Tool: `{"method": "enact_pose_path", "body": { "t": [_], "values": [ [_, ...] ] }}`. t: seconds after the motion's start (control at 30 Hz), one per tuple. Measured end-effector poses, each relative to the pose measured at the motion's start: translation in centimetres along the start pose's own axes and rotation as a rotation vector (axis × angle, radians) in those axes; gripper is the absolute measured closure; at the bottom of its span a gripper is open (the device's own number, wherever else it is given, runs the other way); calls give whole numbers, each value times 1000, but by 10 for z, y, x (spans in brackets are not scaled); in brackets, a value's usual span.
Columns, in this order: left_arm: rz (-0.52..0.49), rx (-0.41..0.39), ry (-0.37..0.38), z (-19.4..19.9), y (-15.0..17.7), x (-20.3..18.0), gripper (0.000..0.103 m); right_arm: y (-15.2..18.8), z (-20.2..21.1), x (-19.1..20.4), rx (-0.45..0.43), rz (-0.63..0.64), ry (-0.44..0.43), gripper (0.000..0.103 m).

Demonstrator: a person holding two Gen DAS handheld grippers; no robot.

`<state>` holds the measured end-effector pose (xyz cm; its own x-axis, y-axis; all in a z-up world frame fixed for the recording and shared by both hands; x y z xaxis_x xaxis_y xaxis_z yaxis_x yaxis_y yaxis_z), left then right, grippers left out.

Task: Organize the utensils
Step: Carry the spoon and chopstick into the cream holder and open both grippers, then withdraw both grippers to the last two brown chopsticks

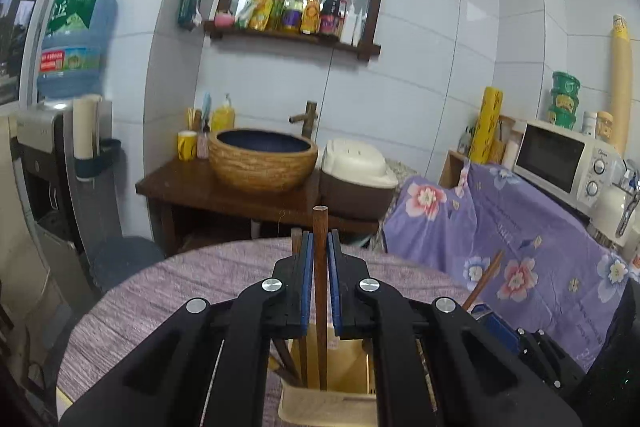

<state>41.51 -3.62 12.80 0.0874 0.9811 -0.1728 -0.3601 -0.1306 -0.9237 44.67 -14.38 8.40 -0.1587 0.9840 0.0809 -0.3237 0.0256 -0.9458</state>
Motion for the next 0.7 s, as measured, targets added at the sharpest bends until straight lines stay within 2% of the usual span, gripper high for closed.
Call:
{"method": "enact_pose_path", "body": {
  "t": [0.13, 0.2, 0.33, 0.4, 0.43, 0.47, 0.53, 0.57, 0.6, 0.67, 0.7],
  "values": [
    [-6, 39, -2, -9, 17, 4, 95, 17, -4, -1, 19, 19, 12, 55],
    [-16, 58, -1, -12, 23, 4, 95, 20, -2, 0, 2, 38, 21, 55],
    [-28, 52, -17, -10, 25, 4, 94, 22, 0, 2, -1, 56, 26, 55],
    [-15, 60, 2, -9, 24, 3, 94, 21, 3, 3, -15, 61, 19, 51],
    [-12, 58, 7, -5, 23, 3, 93, 21, 6, 3, -24, 63, 20, 43],
    [-15, 52, 6, 0, 22, 3, 90, 21, 12, 1, -37, 64, 27, 39],
    [-23, 40, 3, 12, 24, 5, 69, 20, 20, -1, -37, 55, 32, 38],
    [-21, 33, 6, 18, 25, 6, 63, 22, 26, -3, -29, 47, 35, 37],
    [-21, 24, 2, 29, 29, 9, 61, 26, 33, -7, -12, 35, 45, 36],
    [-36, 25, -24, 42, 39, 13, 51, 38, 46, -12, 34, 21, 65, 28],
    [-46, 28, -39, 49, 46, 17, 50, 45, 53, -15, 53, 19, 79, 23]
  ]
}}
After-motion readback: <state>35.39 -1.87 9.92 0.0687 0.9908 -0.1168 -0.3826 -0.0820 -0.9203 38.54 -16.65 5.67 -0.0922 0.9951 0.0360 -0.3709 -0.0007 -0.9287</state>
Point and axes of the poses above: each gripper's, at about its wrist camera, not at the fingertips, and z roughly against the way its jaws point, x to its left, y to its underside, the point moved 8 cm from there along -z, roughly the way its jaws point
